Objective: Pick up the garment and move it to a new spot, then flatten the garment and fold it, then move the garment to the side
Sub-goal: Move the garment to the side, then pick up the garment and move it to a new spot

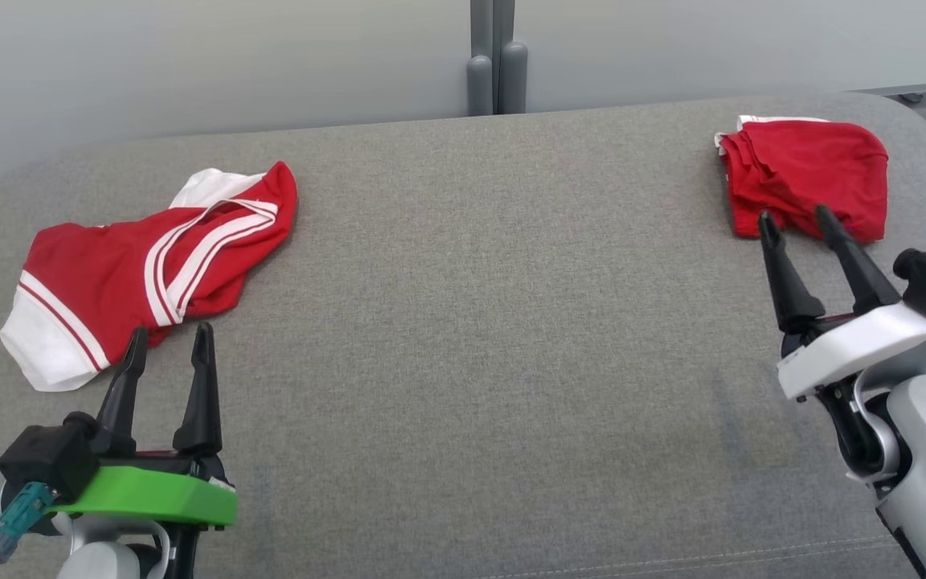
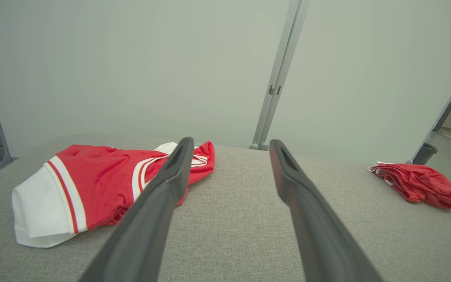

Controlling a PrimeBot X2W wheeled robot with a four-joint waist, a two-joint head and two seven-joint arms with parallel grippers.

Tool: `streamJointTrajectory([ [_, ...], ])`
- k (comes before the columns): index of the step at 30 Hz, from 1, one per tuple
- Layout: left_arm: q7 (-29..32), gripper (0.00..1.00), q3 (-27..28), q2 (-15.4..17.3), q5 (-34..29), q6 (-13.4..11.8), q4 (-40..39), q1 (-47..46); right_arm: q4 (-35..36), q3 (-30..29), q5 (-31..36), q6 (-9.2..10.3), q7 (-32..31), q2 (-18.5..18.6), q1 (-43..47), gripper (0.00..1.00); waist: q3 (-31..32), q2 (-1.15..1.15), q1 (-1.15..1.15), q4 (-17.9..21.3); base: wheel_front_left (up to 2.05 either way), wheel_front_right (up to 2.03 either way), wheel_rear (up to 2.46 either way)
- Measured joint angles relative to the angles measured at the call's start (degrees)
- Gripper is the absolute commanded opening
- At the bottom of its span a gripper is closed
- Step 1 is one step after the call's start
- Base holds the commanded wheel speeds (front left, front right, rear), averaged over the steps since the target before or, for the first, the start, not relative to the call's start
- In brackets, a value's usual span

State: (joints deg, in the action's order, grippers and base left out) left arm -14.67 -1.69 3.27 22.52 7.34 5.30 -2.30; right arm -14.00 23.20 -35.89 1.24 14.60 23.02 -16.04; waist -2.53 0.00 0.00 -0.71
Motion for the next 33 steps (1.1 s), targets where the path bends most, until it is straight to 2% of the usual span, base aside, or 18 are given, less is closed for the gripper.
streamJointTrajectory([
  [6, 0.0, 1.00, 0.0, -0.2, 0.0, 0.0, 0.9, 1.5, 2.7, -1.9, 2.3, 1.46, 0.0, -1.6, 5.4, 1.00, 1.4, 0.00, 0.00, 0.0, 0.00, 0.00, 0.00],
  [15, 0.0, 1.00, -0.1, -0.3, 0.0, 0.0, 1.1, 3.3, 7.1, -3.1, 5.2, 1.46, 0.0, -3.0, 9.6, 1.00, 2.2, 0.00, 0.00, -0.2, 0.00, 0.00, 0.00],
  [33, 0.0, 1.00, -0.1, -0.4, -0.1, 0.0, 0.6, 3.3, 11.5, -6.0, 8.4, 1.29, 0.0, -4.5, 14.0, 1.00, 1.6, 0.00, 0.00, -1.0, 0.00, 0.00, 0.00],
])
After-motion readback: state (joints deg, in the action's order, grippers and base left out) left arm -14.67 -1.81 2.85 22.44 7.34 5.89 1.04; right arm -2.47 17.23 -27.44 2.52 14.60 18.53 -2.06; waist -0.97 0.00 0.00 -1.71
